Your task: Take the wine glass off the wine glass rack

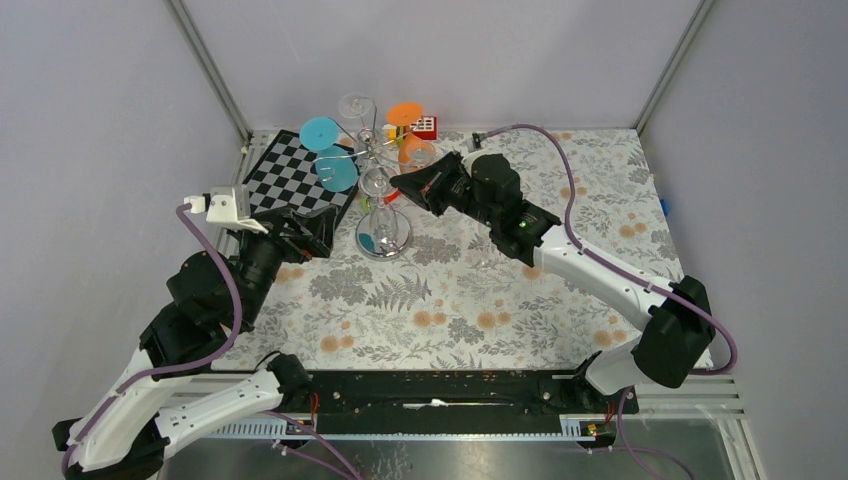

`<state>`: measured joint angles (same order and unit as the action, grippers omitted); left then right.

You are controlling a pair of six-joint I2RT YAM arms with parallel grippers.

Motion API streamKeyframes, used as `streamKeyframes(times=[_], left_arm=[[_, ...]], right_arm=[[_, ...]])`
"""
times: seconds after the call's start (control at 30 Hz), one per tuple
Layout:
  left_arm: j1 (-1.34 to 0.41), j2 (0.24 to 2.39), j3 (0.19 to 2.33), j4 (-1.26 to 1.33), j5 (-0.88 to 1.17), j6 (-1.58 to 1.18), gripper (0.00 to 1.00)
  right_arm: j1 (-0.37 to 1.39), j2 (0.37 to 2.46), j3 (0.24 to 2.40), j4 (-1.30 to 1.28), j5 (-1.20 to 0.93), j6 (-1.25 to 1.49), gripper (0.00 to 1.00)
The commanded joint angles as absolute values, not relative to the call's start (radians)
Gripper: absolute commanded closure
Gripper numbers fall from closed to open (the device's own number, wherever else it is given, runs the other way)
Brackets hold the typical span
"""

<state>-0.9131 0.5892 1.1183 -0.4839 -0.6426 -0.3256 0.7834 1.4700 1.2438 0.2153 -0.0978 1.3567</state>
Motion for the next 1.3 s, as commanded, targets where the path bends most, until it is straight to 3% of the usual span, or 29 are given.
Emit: streamKeyframes(times=[0.0, 0.43, 0.73, 1.27], left_arm=[[-0.911, 0.582, 1.118, -0.472, -0.683, -0.333, 0.03], [-0.910, 0.570, 1.088, -0.445, -0.708, -0.342, 0.02], [-0.910, 0.571, 1.088, -0.451, -0.711, -0.347, 0.02], [-0.910, 0.575, 1.085, -0.472, -0.698, -0.351, 0.02]], right_arm=[[0.796, 1.425, 1.270, 0.329, -0.106, 1.344, 1.00], [0.831, 1.420, 1.279, 0.304, -0.198, 1.402, 1.00], [0.837, 1.453, 1.302, 0.402, -0.136, 1.321, 1.00], [0.830, 1.511, 1.480, 0.082, 0.060, 1.200, 1.00]])
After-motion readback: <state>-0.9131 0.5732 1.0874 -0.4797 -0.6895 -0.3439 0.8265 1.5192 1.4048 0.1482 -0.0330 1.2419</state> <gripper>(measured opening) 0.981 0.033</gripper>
